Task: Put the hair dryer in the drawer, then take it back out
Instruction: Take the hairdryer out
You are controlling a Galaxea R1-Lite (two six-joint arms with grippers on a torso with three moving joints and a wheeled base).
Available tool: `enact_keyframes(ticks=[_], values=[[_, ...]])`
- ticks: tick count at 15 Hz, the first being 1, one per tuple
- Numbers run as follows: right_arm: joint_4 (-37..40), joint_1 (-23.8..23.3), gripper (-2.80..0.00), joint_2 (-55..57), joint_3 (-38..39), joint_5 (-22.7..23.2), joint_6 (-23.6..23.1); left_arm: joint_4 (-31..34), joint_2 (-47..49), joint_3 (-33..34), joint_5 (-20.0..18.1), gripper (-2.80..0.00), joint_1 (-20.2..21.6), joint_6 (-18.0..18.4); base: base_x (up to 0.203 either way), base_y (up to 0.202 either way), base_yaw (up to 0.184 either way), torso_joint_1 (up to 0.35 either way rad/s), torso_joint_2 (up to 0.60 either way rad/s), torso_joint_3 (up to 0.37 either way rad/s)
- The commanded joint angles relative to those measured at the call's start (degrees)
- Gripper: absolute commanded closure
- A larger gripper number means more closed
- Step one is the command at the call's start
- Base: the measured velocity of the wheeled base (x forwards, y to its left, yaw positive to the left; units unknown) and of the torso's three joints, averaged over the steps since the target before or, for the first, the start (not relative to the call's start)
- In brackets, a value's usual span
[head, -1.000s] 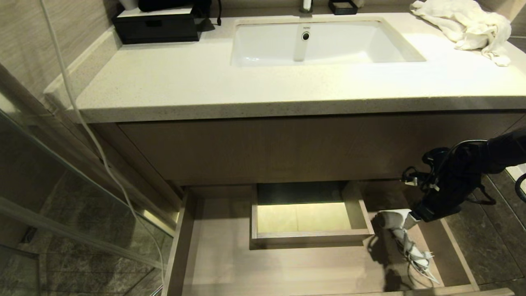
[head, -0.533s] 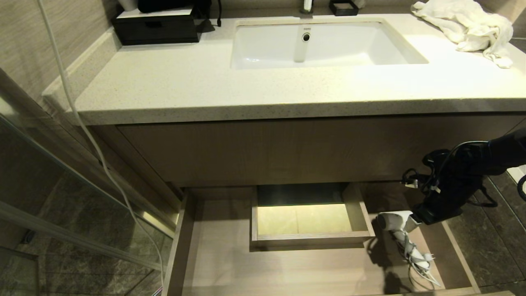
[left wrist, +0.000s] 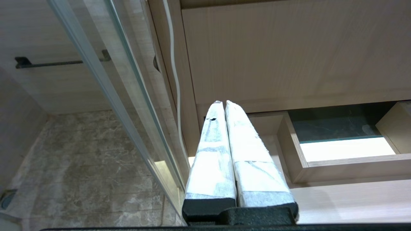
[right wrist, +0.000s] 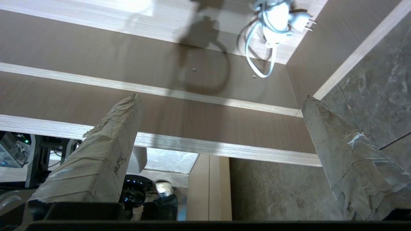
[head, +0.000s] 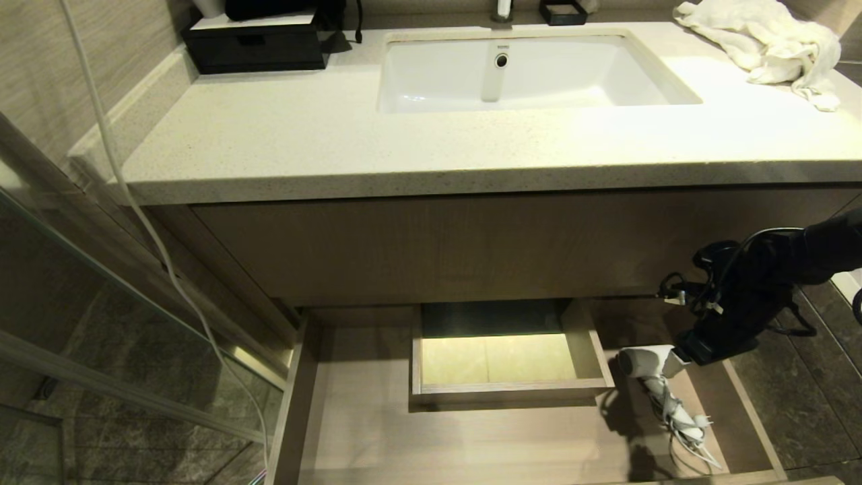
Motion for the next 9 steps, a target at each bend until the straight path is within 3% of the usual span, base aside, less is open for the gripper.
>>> enact_keyframes(ticks=[1, 9], values=[[0.14, 0.26, -2.80, 0.05, 0.02, 0.01, -0.01, -0.05, 0.00, 2.29, 0.26, 0.00, 0.02, -1.08, 0.000, 0.000, 0.000, 0.000, 0.00, 0.000], [-1.88, 0.54, -2.80, 0.49, 0.11, -0.17, 0.08, -0.23, 0.00, 2.29, 0.40, 0.00, 0.02, -2.78, 0.000, 0.000, 0.000, 0.000, 0.00, 0.000]])
